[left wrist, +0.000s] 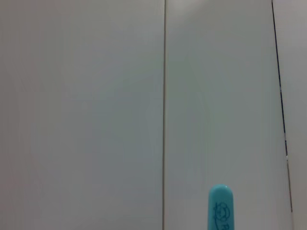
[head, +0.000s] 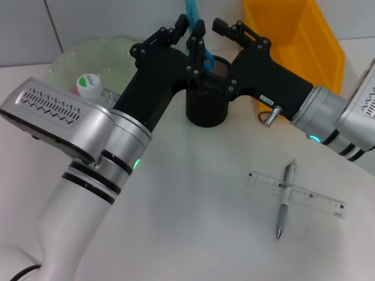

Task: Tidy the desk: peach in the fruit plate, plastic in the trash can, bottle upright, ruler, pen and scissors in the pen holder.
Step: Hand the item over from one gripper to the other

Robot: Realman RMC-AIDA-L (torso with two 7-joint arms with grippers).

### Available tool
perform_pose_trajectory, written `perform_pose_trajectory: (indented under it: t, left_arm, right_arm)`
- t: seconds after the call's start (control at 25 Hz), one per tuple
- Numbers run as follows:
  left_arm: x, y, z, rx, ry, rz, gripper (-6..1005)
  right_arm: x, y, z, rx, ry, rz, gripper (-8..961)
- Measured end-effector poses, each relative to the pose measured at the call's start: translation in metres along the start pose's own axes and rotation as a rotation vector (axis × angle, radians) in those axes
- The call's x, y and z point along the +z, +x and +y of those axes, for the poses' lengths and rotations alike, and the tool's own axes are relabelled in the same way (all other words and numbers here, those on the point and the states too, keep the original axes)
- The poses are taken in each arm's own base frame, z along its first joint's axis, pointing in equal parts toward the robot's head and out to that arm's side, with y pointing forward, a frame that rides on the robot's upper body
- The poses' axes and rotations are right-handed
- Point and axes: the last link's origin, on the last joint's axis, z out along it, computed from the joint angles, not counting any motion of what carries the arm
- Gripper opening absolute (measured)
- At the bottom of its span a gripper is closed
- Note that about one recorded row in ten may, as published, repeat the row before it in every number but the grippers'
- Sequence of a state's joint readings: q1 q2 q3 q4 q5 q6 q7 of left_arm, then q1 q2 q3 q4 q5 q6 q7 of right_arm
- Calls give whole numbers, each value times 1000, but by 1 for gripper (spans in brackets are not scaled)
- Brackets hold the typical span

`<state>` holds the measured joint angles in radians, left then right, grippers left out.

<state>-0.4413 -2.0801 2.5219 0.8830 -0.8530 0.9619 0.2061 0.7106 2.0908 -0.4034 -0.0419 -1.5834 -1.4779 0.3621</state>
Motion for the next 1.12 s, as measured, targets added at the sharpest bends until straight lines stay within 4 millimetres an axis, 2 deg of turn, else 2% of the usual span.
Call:
perform_pose_trajectory:
  t: [0.64,0.84,1.12]
  left_arm:
    - [0,-1,-1,9,1,-3,204]
    - [0,-1,-1,10,0,-3,204]
    - [0,-1,-1,10,0,-3,204]
  right_arm:
    - [5,0,3,-12,7,-5,692]
    - [6,1,5,-18,10,-6,461]
    - [6,2,6,-31,21,-2,385]
